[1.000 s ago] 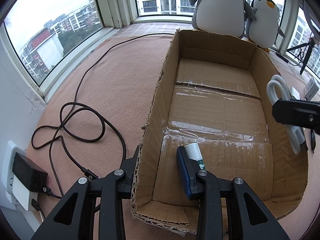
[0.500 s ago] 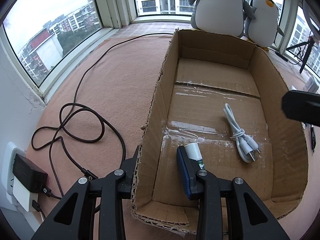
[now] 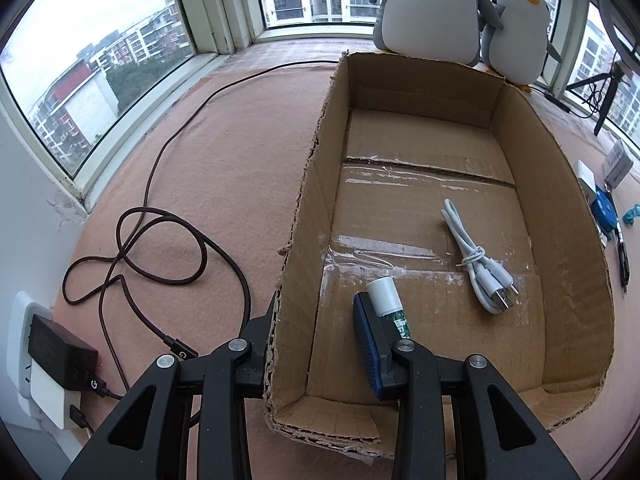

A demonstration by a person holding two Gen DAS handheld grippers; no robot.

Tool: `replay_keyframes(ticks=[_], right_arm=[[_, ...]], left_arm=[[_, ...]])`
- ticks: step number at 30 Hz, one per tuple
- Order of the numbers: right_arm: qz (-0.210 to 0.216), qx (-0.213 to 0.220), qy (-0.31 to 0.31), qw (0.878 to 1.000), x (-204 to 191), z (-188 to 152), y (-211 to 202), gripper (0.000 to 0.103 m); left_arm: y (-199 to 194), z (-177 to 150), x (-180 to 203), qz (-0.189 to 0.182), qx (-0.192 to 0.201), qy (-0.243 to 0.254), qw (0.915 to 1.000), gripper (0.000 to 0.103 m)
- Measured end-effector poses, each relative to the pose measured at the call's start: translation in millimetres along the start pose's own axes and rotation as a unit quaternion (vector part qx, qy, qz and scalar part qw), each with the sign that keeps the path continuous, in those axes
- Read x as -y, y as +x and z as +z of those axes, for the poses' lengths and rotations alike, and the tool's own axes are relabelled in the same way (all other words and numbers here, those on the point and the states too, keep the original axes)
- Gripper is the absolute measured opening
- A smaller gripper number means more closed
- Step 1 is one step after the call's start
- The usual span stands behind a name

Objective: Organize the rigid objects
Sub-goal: 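Move the right tool to the black pen and grasp it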

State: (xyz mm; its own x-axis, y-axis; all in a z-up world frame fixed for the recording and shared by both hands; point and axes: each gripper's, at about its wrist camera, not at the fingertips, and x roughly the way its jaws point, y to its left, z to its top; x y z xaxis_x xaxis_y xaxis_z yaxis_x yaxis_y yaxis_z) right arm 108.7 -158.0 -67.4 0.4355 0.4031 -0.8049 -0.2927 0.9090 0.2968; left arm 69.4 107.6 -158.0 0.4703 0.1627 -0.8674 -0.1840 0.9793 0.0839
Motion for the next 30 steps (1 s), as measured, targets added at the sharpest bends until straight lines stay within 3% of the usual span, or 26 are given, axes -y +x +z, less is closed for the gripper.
replay_keyframes(ticks=[7, 14, 18, 25, 28, 30], right_arm=[[-0.073, -0.017, 0.057, 0.996, 77, -14, 1, 0.043], [-0.082, -0.048, 0.089, 0.991, 128, -21, 14, 0.043], [-0.070, -0.064, 0.079, 0.992, 131, -20, 27, 0.043], [-0.092, -0.088, 0.058, 0.990, 126, -18, 49, 0.042], [-0.109, -0.090, 0.052, 0.989, 124, -15, 54, 0.039], [-0.121, -0.092, 0.045, 0.987, 122, -12, 55, 0.030]], left_arm=[[1, 2, 1, 0.001, -0.003, 0.012, 0.9999, 0.036], [0, 0, 2, 0.007, 0.000, 0.005, 1.0000, 0.036], [-1, -2, 3, 0.012, 0.002, -0.001, 0.9999, 0.036], [-2, -4, 5, 0.018, 0.005, 0.000, 0.9998, 0.036], [-2, -4, 4, 0.014, 0.006, 0.001, 0.9999, 0.036], [-2, -4, 3, 0.013, 0.006, 0.000, 0.9999, 0.036]])
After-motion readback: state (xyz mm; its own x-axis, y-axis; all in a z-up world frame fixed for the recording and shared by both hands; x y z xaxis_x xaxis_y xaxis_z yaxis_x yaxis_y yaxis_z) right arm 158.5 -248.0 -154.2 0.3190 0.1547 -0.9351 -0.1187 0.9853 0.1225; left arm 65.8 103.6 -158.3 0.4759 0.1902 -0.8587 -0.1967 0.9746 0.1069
